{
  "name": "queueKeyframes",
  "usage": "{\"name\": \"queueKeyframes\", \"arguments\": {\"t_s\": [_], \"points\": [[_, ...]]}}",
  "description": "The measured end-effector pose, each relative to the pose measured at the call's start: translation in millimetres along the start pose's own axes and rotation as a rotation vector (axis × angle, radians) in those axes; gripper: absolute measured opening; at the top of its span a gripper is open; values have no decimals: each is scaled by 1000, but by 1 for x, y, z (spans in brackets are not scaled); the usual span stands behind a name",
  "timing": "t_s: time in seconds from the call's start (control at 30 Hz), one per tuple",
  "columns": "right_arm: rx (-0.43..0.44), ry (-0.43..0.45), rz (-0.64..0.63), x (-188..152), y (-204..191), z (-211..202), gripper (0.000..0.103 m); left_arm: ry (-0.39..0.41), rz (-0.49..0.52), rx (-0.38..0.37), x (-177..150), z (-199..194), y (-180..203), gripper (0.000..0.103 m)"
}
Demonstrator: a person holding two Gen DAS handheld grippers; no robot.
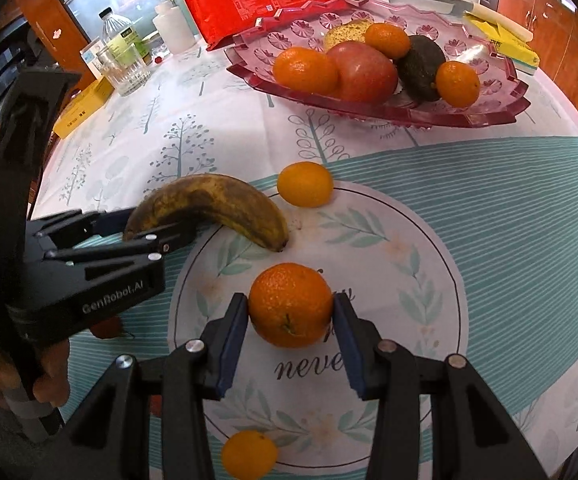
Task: Organize fruits
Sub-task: 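Grasp the brown banana with the left tool while the right tool grasps an orange, then lift and carry the banana with the left tool while the right tool carries the orange to the bowl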
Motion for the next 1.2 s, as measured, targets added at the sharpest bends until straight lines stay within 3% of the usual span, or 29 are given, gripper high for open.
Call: {"name": "queueKeyframes", "arguments": {"t_s": [0.17, 0.27, 0.73, 1.2], "points": [[-8, 48, -19, -2, 2, -18, 44, 94, -45, 8, -6, -24, -2, 34], [-10, 67, -13, -4, 6, -27, 43, 115, -54, 43, -6, -34, 0, 34], [-16, 178, -30, -7, 29, -82, 43, 242, -135, 61, -4, -98, 4, 34], [47, 292, -118, 40, 53, -146, 43, 407, -179, 50, 31, -194, 53, 34]]}}
Point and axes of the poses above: each gripper's, at about its wrist camera, not at the fingertips, and z roughly the way its jaws point, y to its right, x to its top, the point moved 2 cm from there along z, roughly the way its jaws point, and after that the axes turned 1 degree about x, right-handed, at the moved point
